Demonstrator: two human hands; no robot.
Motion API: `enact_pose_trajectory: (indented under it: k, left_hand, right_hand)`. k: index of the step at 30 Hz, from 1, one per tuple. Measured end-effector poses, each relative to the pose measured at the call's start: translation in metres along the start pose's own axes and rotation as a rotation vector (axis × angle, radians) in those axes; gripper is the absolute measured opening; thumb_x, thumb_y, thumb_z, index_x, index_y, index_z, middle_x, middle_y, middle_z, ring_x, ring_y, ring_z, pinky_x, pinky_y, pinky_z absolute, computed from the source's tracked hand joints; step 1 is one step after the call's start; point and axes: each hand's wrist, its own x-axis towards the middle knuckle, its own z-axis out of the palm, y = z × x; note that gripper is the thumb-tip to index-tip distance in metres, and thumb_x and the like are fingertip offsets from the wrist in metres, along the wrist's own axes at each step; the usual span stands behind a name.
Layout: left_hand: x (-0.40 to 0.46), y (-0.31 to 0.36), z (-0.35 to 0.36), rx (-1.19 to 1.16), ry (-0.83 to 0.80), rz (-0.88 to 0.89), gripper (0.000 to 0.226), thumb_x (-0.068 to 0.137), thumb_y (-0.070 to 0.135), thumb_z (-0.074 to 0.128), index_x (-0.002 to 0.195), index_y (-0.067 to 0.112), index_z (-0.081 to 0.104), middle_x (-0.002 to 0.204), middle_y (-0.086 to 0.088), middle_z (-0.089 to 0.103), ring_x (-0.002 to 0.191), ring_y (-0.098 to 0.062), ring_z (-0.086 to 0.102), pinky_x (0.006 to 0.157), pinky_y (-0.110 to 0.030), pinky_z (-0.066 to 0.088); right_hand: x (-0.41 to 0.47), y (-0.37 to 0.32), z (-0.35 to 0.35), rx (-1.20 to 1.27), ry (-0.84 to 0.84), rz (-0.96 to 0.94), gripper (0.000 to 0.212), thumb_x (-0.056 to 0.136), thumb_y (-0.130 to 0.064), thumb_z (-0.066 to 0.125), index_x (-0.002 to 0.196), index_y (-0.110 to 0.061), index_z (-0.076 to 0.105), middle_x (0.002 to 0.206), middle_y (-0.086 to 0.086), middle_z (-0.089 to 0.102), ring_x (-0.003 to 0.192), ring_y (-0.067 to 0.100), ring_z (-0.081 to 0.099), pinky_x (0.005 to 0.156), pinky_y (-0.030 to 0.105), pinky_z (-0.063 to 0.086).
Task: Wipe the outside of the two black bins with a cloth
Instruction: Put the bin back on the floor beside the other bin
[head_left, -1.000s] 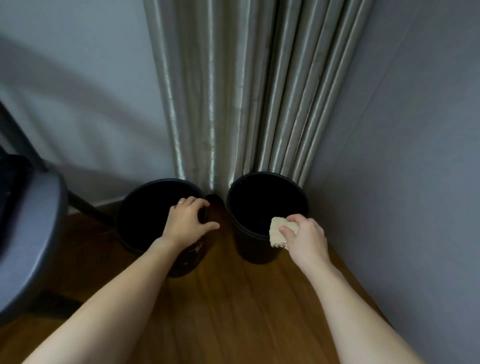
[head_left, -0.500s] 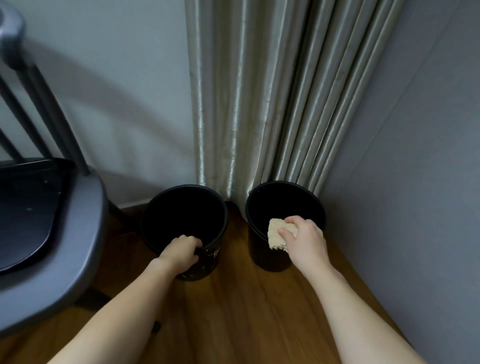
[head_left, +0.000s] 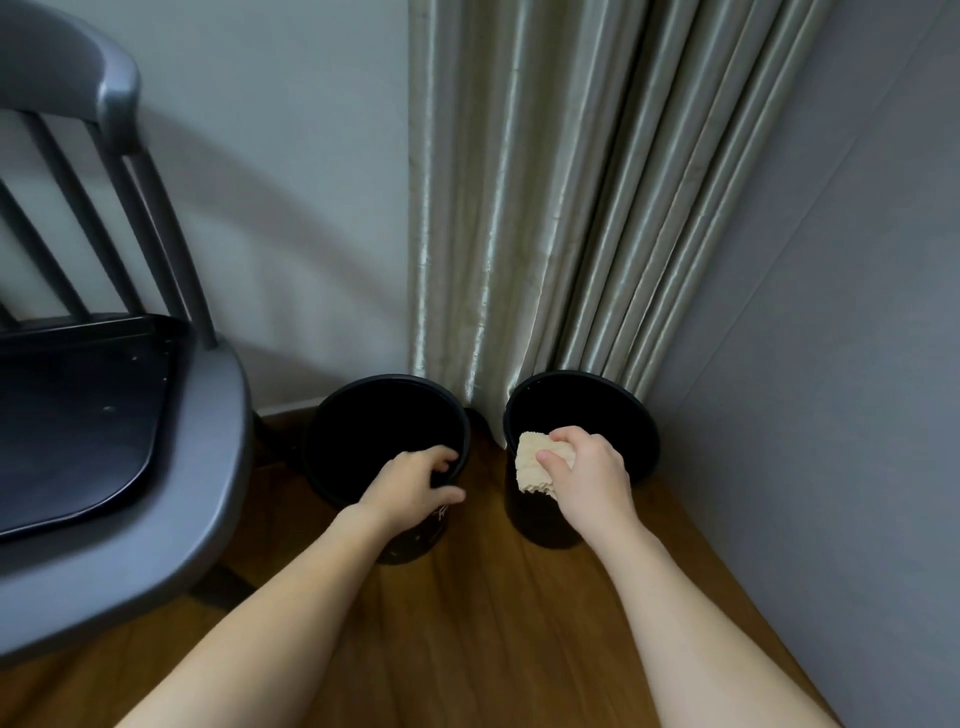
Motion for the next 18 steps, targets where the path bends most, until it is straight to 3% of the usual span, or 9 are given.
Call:
enact_pose_trajectory:
  k: [3,6,8,10,12,15,18]
  left_hand:
    - [0.006,0.034,-0.009,-0.324,-0.054,0.081,0.057,0.093,0.038,0.073,0.145,0.024,0.054,0.128,0.004,0.069,0.122,-0.010,0.063,0.107,-0.028,0.047]
    - [0.005,0.055,-0.015,-0.528,-0.124,0.162,0.041,0.095,0.028,0.073,0.134,0.024,0.063,0.116,0.011,0.074,0.105,0.001,0.069,0.085,-0.018,0.054]
    - [0.004,0.059,-0.018,-0.566,-0.073,0.163,0.030,0.093,0.022,0.075,0.122,0.019,0.067,0.110,0.008,0.074,0.100,-0.003,0.070,0.081,-0.019,0.055]
    - [0.002,0.058,-0.019,-0.567,-0.016,0.159,0.019,0.089,0.017,0.079,0.102,0.015,0.065,0.097,0.007,0.071,0.087,0.000,0.067,0.078,-0.019,0.055]
    - [0.000,0.058,-0.023,-0.558,0.002,0.159,0.023,0.088,0.016,0.080,0.088,0.016,0.057,0.079,0.007,0.063,0.069,0.001,0.059,0.070,-0.019,0.051]
    - [-0.003,0.060,-0.028,-0.559,0.016,0.168,0.026,0.087,0.019,0.081,0.086,0.013,0.056,0.076,-0.006,0.060,0.071,-0.014,0.057,0.071,-0.032,0.052]
    - [-0.005,0.063,-0.035,-0.550,0.027,0.185,0.026,0.083,0.018,0.085,0.086,0.013,0.059,0.078,-0.009,0.067,0.072,-0.017,0.060,0.071,-0.033,0.052]
  right_hand:
    - [-0.001,-0.010,0.004,0.054,-0.017,-0.024,0.029,0.097,-0.033,0.060,0.125,-0.024,0.062,0.114,-0.001,0.056,0.100,0.012,0.049,0.084,0.029,0.043]
    - [-0.001,-0.015,0.005,0.140,-0.045,-0.006,0.026,0.096,-0.032,0.060,0.121,-0.026,0.062,0.112,-0.002,0.060,0.101,0.014,0.056,0.086,0.036,0.052]
    - [0.000,-0.016,0.004,0.190,-0.068,0.000,0.022,0.096,-0.032,0.061,0.117,-0.027,0.064,0.108,-0.005,0.061,0.099,0.013,0.058,0.081,0.032,0.053]
    - [-0.001,-0.016,0.002,0.234,-0.129,-0.001,0.018,0.094,-0.035,0.062,0.111,-0.031,0.065,0.104,-0.010,0.063,0.096,0.009,0.060,0.069,0.019,0.049]
    - [-0.004,-0.019,-0.002,0.307,-0.218,0.023,0.024,0.085,-0.052,0.065,0.105,-0.038,0.066,0.100,-0.015,0.065,0.092,0.005,0.062,0.058,0.009,0.045]
    - [-0.008,-0.023,-0.006,0.266,-0.293,0.016,0.058,0.061,-0.072,0.070,0.109,-0.042,0.063,0.102,-0.018,0.064,0.092,0.004,0.061,0.063,0.015,0.047]
    - [-0.009,-0.021,-0.006,0.122,-0.230,-0.044,0.049,0.076,-0.063,0.069,0.118,-0.039,0.064,0.105,-0.017,0.064,0.095,0.005,0.060,0.072,0.026,0.054]
